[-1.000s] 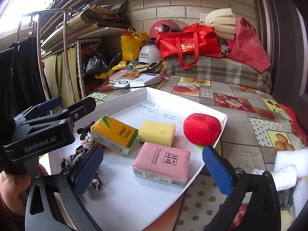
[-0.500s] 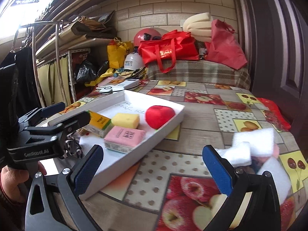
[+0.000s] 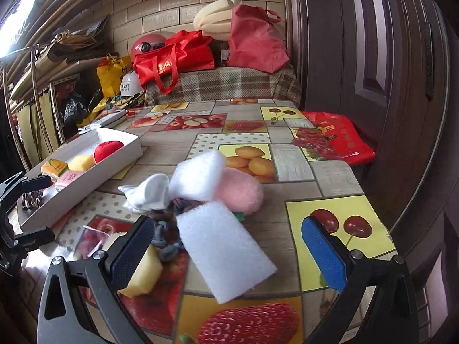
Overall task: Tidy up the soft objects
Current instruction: 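Grasp the pale yellow foam with the left tool while the right tool grasps white foam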
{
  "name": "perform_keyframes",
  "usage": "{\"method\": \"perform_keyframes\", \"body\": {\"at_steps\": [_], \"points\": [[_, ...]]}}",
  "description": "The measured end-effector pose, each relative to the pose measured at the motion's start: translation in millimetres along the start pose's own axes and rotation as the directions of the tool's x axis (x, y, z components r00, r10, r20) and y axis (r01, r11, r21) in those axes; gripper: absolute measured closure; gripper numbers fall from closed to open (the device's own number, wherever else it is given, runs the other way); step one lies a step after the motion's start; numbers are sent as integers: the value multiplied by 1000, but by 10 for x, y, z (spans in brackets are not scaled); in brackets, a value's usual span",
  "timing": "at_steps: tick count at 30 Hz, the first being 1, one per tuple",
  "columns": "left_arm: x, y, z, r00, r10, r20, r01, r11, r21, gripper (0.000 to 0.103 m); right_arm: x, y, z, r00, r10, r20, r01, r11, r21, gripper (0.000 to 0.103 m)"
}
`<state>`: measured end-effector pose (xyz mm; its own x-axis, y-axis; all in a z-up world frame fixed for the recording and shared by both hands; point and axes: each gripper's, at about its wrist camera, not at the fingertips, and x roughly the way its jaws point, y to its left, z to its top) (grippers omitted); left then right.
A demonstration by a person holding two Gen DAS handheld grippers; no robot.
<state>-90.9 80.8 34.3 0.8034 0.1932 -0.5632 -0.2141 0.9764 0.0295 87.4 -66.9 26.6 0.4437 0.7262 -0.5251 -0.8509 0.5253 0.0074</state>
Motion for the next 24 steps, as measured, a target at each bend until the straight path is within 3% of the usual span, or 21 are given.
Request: {"method": "perform_keyframes", "body": {"at_steps": [4, 13, 16, 18, 19, 24], "points": [[305, -267, 117, 992, -88, -89, 90, 996, 23, 0, 124, -111, -10, 995, 69, -74, -67, 997, 32, 0], [690, -639, 219, 974, -114, -194, 133, 987, 87, 1, 465, -32, -88, 961, 99, -257, -104, 995, -9, 1], [773, -684, 202, 966, -115, -232, 140, 986, 95, 2, 487, -30, -92, 957, 102, -273, -110, 994, -15, 9], [800, -665, 198, 962, -125, -242, 149, 985, 83, 25, 477, -3, -95, 957, 101, -272, -114, 993, -33, 19], [805, -644, 202, 961, -129, -244, 152, 986, 74, 40, 471, 18, -95, 958, 95, -271, -111, 993, -45, 34], [620, -571, 221, 975, -155, -162, 166, 985, 57, 41, 387, 91, -87, 971, 59, -231, -83, 992, -95, 38]]}}
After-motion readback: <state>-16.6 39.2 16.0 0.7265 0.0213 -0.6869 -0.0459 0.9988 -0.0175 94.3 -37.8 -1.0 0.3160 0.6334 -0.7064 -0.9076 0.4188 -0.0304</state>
